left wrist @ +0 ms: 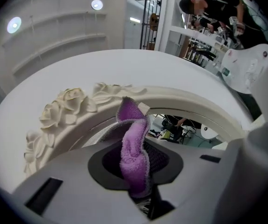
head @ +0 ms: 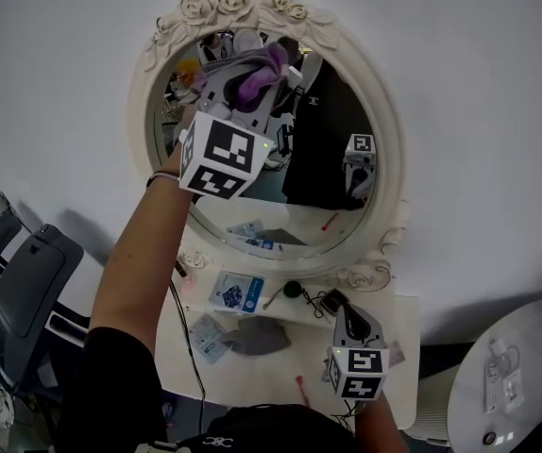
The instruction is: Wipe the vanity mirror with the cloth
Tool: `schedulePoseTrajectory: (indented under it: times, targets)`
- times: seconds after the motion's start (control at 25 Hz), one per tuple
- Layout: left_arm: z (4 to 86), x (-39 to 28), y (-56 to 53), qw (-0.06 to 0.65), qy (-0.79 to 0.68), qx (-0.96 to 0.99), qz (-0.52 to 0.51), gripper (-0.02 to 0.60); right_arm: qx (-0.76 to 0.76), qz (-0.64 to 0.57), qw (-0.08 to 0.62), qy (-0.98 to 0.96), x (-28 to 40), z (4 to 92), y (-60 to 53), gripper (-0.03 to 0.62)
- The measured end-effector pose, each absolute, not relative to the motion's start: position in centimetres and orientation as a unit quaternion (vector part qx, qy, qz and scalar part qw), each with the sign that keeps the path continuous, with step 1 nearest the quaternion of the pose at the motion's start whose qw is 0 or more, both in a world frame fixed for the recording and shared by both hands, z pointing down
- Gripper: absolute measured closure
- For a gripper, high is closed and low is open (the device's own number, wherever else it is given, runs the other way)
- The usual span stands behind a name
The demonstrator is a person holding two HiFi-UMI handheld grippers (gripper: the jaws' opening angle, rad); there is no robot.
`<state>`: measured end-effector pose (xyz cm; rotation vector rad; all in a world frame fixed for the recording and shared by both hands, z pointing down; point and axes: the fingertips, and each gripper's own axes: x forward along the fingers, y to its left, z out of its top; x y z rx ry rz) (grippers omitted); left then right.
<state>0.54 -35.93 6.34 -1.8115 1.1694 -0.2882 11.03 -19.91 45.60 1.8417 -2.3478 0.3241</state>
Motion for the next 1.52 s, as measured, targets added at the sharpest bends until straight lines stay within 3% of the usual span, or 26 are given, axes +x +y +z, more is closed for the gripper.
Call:
schedulePoseTrajectory:
  times: [0.56, 1.12, 1.36, 1.52]
  targets:
    - [19.3, 6.6, -34.6, 0.476, 0.35, -0.794, -0.146, 0.511, 0.613, 0.116, 0.083, -0.777, 10.6, 46.6, -19.7, 0.59]
    - [40.8, 6.3, -34.8, 0.464, 0.23, -0.793, -0.321, 0.511, 0.628, 0.108, 0.078, -0.767, 11.5, 46.0, -18.6, 0.589]
    - [40.9, 6.1, -34.6, 0.451, 0.244, -0.796, -0.322, 0.511, 0.628, 0.107, 0.077, -0.766, 11.6, 46.0, -18.0, 0.589]
    - [34.2, 5.3, -34.3, 0.478, 0.302, -0.783, -0.261, 0.511, 0.63, 0.109, 0.077, -0.765, 12.0, 46.0, -17.9, 0.589]
